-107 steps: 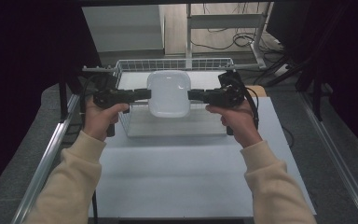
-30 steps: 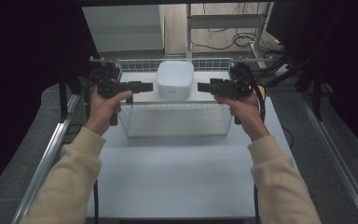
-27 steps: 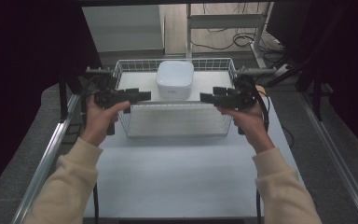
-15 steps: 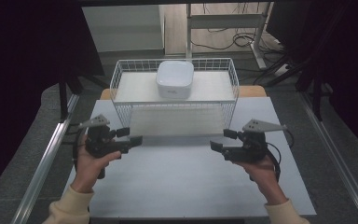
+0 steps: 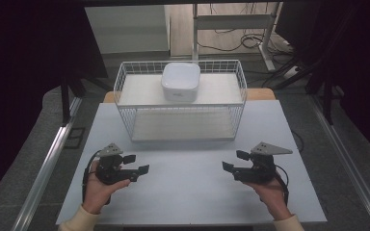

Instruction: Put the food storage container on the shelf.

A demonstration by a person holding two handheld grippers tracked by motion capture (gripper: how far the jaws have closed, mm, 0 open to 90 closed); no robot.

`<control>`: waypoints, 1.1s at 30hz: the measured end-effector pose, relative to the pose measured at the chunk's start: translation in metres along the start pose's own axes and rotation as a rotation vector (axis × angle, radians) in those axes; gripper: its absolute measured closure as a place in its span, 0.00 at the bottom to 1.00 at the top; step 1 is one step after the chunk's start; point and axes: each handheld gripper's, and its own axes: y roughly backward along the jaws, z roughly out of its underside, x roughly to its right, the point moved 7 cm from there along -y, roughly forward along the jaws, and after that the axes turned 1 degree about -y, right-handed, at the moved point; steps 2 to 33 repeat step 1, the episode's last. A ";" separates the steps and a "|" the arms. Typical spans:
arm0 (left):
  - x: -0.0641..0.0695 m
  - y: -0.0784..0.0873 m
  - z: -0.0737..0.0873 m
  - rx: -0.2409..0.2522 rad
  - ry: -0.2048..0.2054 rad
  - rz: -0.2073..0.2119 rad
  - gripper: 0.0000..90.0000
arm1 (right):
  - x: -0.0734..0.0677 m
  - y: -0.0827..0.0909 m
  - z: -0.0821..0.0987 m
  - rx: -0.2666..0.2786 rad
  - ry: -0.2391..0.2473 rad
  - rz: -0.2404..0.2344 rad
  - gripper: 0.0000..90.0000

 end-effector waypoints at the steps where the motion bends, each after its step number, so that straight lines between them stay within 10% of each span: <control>1: 0.000 0.001 0.000 0.003 -0.003 -0.003 0.28 | 0.000 0.000 0.001 0.000 0.010 0.003 0.28; 33: 0.000 0.001 0.000 0.003 -0.003 -0.003 0.28 | 0.000 0.000 0.001 0.000 0.010 0.003 0.28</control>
